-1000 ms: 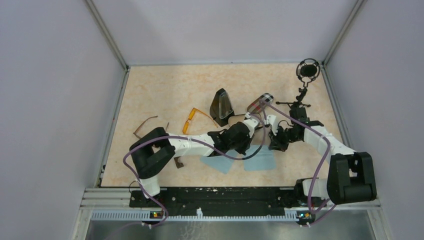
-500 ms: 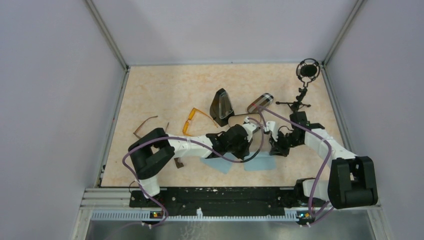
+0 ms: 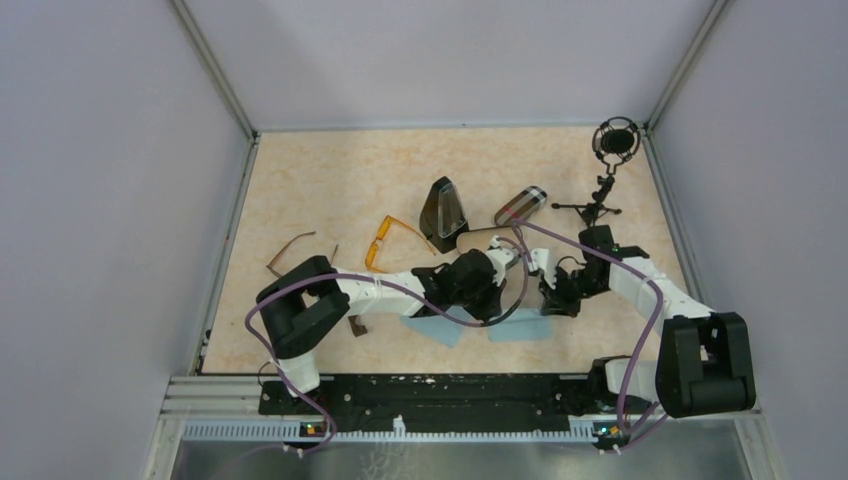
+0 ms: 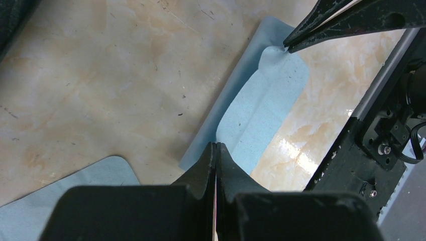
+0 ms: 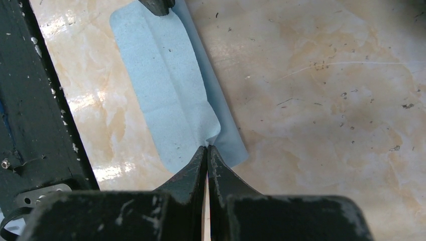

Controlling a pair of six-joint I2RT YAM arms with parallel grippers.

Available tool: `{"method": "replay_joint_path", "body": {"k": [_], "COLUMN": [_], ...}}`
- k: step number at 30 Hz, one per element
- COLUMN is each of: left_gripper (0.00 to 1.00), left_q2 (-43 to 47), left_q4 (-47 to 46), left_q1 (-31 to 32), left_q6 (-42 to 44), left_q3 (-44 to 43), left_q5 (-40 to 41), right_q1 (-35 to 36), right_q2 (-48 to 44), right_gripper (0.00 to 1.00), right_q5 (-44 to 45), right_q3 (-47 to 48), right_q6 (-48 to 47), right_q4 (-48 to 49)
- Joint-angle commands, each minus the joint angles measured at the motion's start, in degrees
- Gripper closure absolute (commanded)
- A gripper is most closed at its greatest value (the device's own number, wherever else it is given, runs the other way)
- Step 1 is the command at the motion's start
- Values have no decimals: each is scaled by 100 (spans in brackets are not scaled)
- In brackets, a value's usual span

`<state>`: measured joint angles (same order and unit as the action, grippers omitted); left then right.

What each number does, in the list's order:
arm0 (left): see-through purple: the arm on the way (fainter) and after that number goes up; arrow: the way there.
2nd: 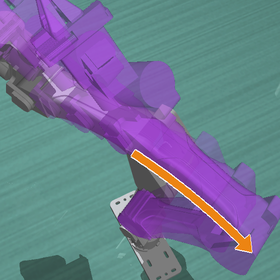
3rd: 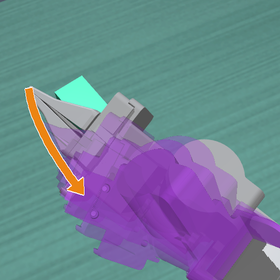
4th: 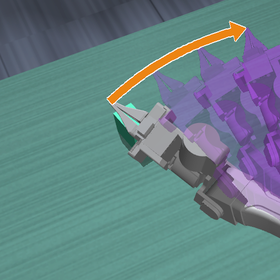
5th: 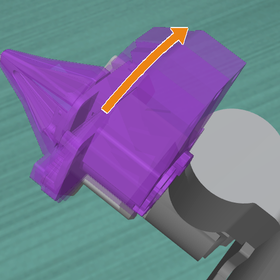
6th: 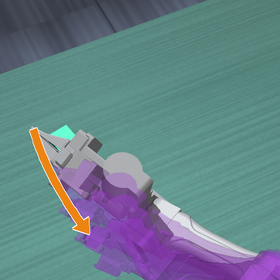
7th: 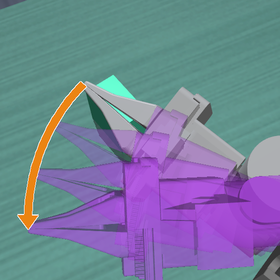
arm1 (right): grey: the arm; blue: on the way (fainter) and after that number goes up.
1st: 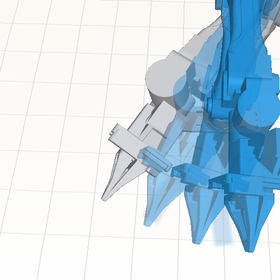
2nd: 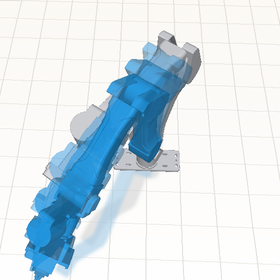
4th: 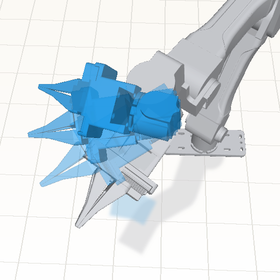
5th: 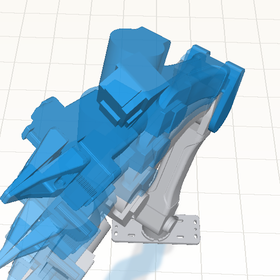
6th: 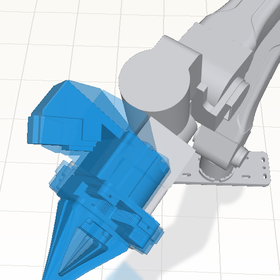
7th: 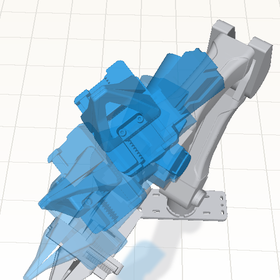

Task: Organize the sunglasses
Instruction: Fold the glasses cleaning cloth at the center of the board.

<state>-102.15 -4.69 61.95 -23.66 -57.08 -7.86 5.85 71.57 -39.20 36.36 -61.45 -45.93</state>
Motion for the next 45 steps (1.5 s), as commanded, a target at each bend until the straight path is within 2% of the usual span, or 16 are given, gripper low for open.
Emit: {"method": "replay_joint_path", "body": {"k": [1,25,29,33,38,42,45], "left_gripper": [100,100,100,89,74,68,62], "left_q2": [120,-79,-149,-122,247,574,786], "left_q4": [-237,-217,-234,-167,-89,-126,-136], "left_q1": [7,10,1,30,119,125,67], "left_q6": [-16,33,5,-34,39,111,210], "left_q3": [74,30,39,39,124,233,337], "left_q5": [-113,-355,-474,-561,-620,-726,-507], "right_q1": [28,435,440,430,435,439,383], "right_q2": [43,54,100,84,-303,-544,-443], "right_gripper": [100,99,97,89,75,74,76], "right_q5": [-98,217,263,241,10,-84,-9], "right_q3": [-15,-141,-170,-169,-104,-51,161], "right_q6": [-310,-450,-491,-653,-1253,-1325,-1259], "right_q4": [-60,-175,-151,-301,-1052,-1203,-1240]}}
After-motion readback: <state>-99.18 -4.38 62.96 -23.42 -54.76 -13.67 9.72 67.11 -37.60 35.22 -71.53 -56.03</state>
